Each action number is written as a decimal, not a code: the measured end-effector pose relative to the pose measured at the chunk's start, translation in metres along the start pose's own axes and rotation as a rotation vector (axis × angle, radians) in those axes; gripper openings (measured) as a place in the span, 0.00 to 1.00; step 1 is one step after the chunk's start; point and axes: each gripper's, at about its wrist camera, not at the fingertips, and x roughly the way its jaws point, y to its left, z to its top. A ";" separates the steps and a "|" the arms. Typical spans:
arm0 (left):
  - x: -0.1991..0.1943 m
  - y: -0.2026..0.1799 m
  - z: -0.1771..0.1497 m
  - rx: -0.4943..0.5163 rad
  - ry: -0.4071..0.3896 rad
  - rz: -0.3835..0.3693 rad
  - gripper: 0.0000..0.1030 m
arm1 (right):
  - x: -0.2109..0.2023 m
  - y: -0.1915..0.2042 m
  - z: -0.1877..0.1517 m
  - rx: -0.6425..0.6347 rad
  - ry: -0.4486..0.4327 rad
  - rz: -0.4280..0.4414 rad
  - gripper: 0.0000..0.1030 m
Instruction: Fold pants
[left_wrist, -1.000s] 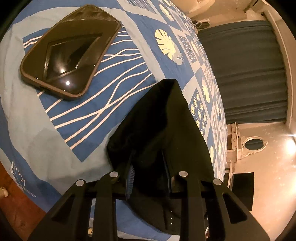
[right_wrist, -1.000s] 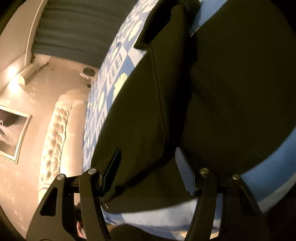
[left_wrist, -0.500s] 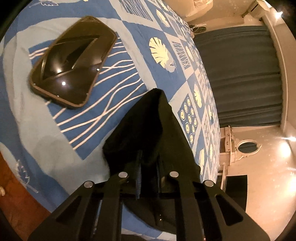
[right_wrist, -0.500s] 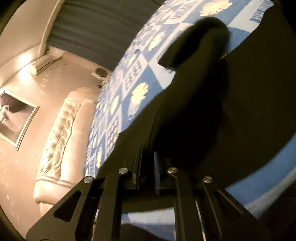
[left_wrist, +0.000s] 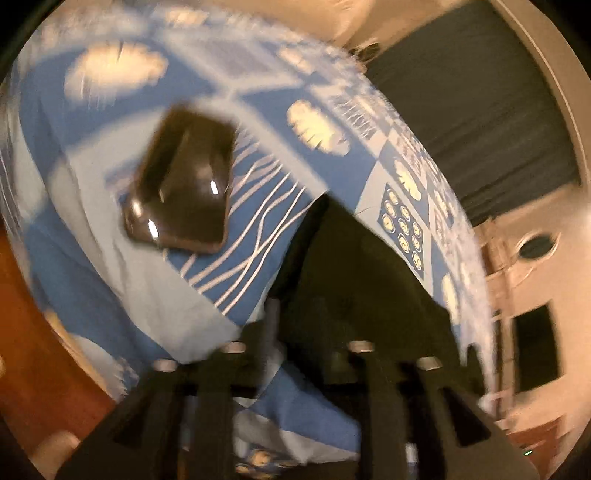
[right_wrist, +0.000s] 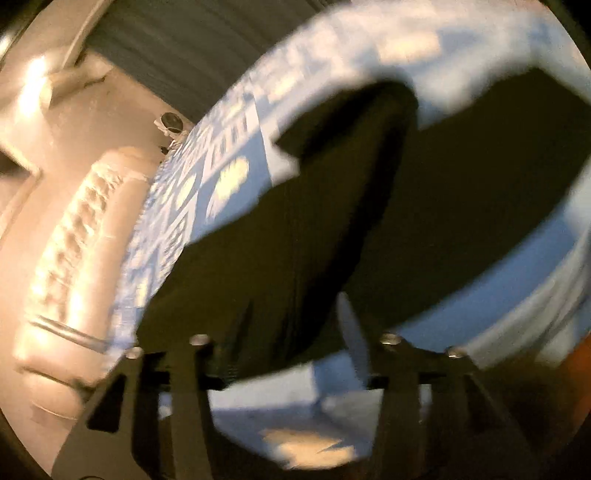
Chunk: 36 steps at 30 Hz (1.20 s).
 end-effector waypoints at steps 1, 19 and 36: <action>-0.007 -0.014 -0.001 0.043 -0.028 0.012 0.68 | 0.001 0.007 0.017 -0.053 -0.010 -0.046 0.54; 0.085 -0.140 -0.071 0.280 0.267 -0.107 0.83 | 0.149 0.026 0.118 -0.573 0.093 -0.644 0.45; 0.092 -0.150 -0.084 0.348 0.216 -0.072 0.89 | 0.027 -0.099 0.188 -0.031 -0.080 -0.425 0.69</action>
